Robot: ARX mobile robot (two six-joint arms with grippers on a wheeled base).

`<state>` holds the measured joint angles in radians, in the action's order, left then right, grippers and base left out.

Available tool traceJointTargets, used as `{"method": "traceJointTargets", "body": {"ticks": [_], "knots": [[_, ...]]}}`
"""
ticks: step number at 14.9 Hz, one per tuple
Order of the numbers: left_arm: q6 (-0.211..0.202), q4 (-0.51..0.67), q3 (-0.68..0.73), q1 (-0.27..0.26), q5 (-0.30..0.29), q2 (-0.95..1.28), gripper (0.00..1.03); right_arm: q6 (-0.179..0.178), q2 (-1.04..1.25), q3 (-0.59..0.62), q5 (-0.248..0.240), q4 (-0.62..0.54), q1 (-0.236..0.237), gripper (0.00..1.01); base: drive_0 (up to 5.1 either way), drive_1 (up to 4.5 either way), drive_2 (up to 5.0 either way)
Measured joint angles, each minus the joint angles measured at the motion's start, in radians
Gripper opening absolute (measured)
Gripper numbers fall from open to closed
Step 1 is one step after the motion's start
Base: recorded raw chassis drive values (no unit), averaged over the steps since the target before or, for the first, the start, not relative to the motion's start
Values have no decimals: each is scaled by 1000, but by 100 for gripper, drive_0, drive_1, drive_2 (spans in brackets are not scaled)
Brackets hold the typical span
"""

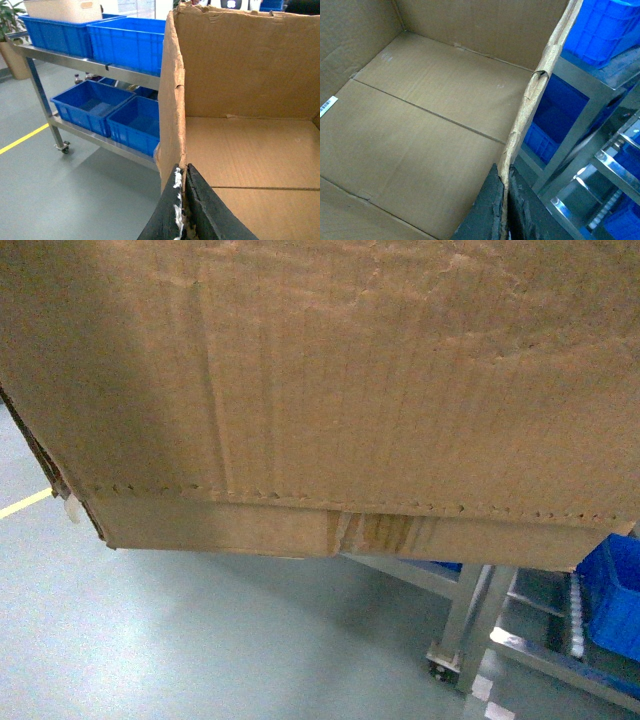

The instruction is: Sort boxes to right shelf from conveyor

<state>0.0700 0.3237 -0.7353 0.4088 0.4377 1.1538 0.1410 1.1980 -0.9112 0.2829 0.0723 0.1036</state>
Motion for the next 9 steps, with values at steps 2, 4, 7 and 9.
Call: {"method": "traceJointTargets", "body": {"ticks": [2,4,7,9], "knots": [[0,0,0,0,0,0,2,0,0,0,0,0,0,2,-155,-155,-155],[0,0,0,0,0,0,2,0,0,0,0,0,0,2,-151,-151,-151],[0,0,0,0,0,0,2,0,0,0,0,0,0,2,-149,-149,-149],[0,0,0,0,0,0,2,0,0,0,0,0,0,2,-142,-142,-142]]}}
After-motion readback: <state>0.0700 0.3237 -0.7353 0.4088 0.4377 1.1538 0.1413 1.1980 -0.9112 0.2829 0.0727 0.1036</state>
